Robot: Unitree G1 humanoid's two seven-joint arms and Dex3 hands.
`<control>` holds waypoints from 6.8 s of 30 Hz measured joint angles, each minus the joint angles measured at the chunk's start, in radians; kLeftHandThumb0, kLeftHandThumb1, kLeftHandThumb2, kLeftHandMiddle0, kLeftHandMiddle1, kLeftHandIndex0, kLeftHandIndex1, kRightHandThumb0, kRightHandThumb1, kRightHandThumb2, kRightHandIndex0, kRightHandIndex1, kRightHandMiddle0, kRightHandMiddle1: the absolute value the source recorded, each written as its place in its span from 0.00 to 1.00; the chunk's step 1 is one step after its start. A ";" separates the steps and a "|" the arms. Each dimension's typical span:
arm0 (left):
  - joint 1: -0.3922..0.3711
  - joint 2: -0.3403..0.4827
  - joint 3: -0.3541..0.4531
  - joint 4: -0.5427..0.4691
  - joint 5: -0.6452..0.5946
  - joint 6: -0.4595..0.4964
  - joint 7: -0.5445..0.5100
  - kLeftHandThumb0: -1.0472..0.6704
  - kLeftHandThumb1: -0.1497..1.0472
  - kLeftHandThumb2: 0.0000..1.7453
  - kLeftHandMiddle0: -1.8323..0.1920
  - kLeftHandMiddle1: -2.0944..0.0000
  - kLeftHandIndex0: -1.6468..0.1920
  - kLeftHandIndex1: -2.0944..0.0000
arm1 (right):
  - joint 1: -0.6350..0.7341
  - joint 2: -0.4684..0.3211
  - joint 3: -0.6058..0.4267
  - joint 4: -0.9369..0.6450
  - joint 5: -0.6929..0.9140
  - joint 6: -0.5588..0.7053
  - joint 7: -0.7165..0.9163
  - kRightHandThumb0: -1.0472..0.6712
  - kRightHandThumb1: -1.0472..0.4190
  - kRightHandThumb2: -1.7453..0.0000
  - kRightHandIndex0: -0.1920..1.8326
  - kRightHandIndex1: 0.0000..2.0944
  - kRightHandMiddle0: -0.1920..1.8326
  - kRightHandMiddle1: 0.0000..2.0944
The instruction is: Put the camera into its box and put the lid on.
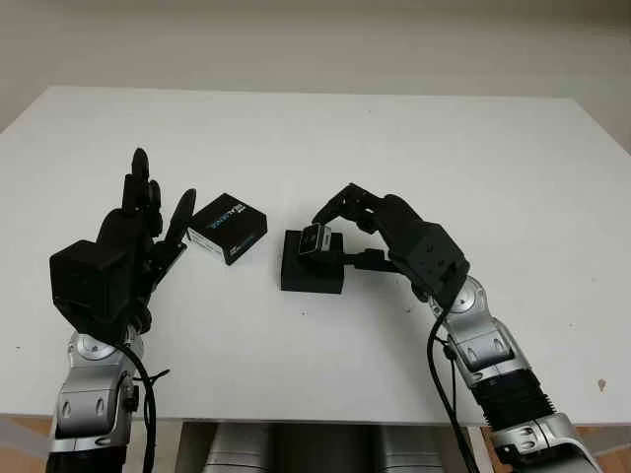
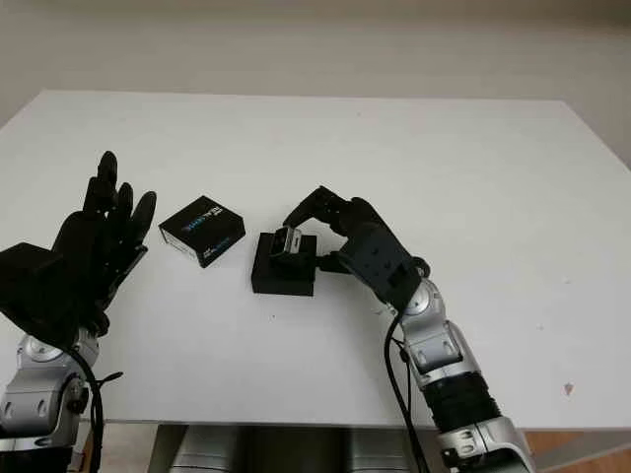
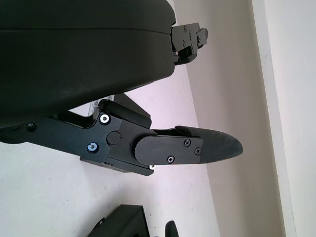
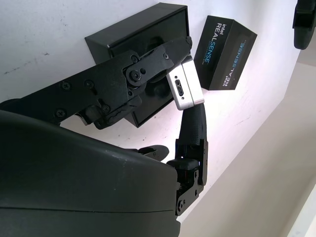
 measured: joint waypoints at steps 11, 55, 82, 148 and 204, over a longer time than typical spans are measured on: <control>0.000 0.000 0.000 0.000 0.000 0.000 -0.002 0.20 1.00 0.22 0.97 0.98 0.98 0.98 | -0.004 0.003 0.001 0.015 0.009 -0.001 0.024 0.36 0.10 0.97 0.29 0.01 0.28 0.79; 0.004 -0.001 -0.002 -0.004 0.008 0.009 -0.001 0.20 1.00 0.22 0.97 0.98 0.99 0.98 | -0.149 0.004 0.072 0.270 -0.093 -0.108 0.016 0.39 0.09 0.97 0.28 0.02 0.28 0.78; 0.020 -0.002 -0.003 -0.022 0.012 0.014 -0.003 0.20 1.00 0.22 0.98 0.97 0.99 0.98 | -0.096 -0.103 0.212 0.098 -0.366 -0.189 -0.021 0.28 0.06 0.97 0.13 0.01 0.17 0.23; 0.028 0.004 0.002 -0.060 0.001 0.044 -0.009 0.19 1.00 0.21 0.97 0.97 0.98 0.97 | 0.093 -0.341 0.226 -0.163 -0.591 -0.260 0.072 0.12 0.00 0.79 0.01 0.02 0.13 0.03; -0.175 0.217 -0.294 0.115 0.566 0.080 -0.030 0.15 0.94 0.02 0.98 0.99 0.98 0.98 | -0.059 -0.111 -0.203 -0.246 0.139 0.185 0.020 0.18 0.00 0.77 0.08 0.03 0.11 0.03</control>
